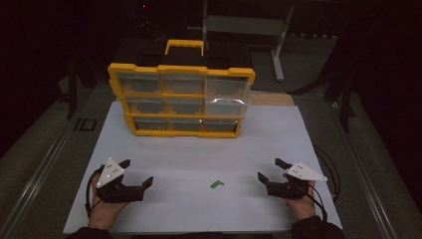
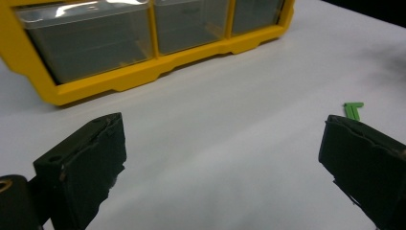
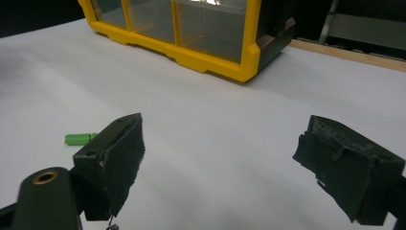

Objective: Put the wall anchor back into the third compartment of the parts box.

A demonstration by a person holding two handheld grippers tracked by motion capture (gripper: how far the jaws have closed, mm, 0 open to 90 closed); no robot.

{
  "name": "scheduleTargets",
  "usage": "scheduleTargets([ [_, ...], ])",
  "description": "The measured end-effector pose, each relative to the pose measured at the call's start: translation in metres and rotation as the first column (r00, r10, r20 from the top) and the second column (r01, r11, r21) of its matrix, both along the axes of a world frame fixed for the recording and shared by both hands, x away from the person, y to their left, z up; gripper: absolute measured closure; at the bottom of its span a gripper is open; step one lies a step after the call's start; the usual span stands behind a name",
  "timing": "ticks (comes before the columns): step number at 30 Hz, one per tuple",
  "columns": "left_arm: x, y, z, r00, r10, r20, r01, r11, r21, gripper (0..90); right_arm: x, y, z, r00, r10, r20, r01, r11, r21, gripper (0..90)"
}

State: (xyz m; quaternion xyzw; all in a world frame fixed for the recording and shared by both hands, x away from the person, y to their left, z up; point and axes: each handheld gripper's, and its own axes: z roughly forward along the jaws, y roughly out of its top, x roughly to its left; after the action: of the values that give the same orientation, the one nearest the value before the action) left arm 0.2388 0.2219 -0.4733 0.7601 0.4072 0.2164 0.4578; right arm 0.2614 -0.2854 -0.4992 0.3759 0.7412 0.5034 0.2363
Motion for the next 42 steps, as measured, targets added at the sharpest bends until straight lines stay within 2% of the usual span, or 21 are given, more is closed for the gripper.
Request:
scheduleTargets([
  [5, 0.005, -0.011, 0.008, 0.9992, -0.039, -0.01, 0.039, 0.9985, 0.037, 4.2, -0.001, 0.006, -0.001, 1.0, 0.007, -0.006, -0.007, 1.0, -0.021, 14.5],
  [8, 0.01, -0.017, 0.012, 0.9978, -0.062, -0.024, 0.063, 0.9972, 0.042, 5.5, -0.001, 0.006, -0.001, 0.9999, 0.008, -0.01, -0.008, 1.0, -0.024, 14.6],
  [14, 0.019, -0.031, 0.024, 0.9926, -0.119, -0.024, 0.12, 0.99, 0.074, 5.4, -0.003, 0.005, 0.001, 1.0, 0.006, 0.008, -0.006, 1.0, -0.006, 14.6],
  [20, 0.029, -0.047, 0.033, 0.9887, -0.148, -0.024, 0.15, 0.9831, 0.105, 5.2, -0.003, 0.006, 0.001, 0.9999, 0.007, 0.012, -0.007, 1.0, 0.001, 14.8],
  [24, 0.038, -0.06, 0.034, 0.9821, -0.184, -0.039, 0.188, 0.9719, 0.141, 5.1, -0.005, 0.005, 0.003, 0.9996, -0.005, 0.027, 0.005, 1.0, 0.007, 15.8],
  [30, 0.05, -0.088, 0.034, 0.9694, -0.234, -0.074, 0.244, 0.9497, 0.196, 4.9, -0.005, 0.004, 0.002, 0.9996, -0.012, 0.027, 0.012, 1.0, 0.003, 16.9],
  [31, 0.052, -0.091, 0.034, 0.9671, -0.241, -0.081, 0.253, 0.9478, 0.194, 4.7, -0.005, 0.004, 0.002, 0.9996, -0.011, 0.027, 0.011, 1.0, 0.004, 17.0],
  [32, 0.054, -0.094, 0.034, 0.9636, -0.253, -0.086, 0.266, 0.9427, 0.202, 4.7, -0.005, 0.004, 0.002, 0.9996, -0.011, 0.026, 0.011, 1.0, 0.004, 17.0],
  [36, 0.062, -0.108, 0.032, 0.956, -0.274, -0.104, 0.29, 0.9364, 0.198, 4.5, -0.005, 0.004, 0.003, 0.9995, -0.008, 0.031, 0.008, 1.0, 0.008, 16.9],
  [38, 0.065, -0.115, 0.031, 0.9488, -0.293, -0.118, 0.311, 0.9304, 0.193, 4.5, -0.006, 0.003, 0.003, 0.9993, -0.005, 0.038, 0.005, 1.0, 0.007, 16.7],
  [42, 0.068, -0.129, 0.031, 0.9388, -0.32, -0.128, 0.34, 0.9197, 0.196, 4.5, -0.006, 0.003, 0.003, 0.9989, -0.001, 0.047, 0.001, 1.0, 0.012, 15.6],
])
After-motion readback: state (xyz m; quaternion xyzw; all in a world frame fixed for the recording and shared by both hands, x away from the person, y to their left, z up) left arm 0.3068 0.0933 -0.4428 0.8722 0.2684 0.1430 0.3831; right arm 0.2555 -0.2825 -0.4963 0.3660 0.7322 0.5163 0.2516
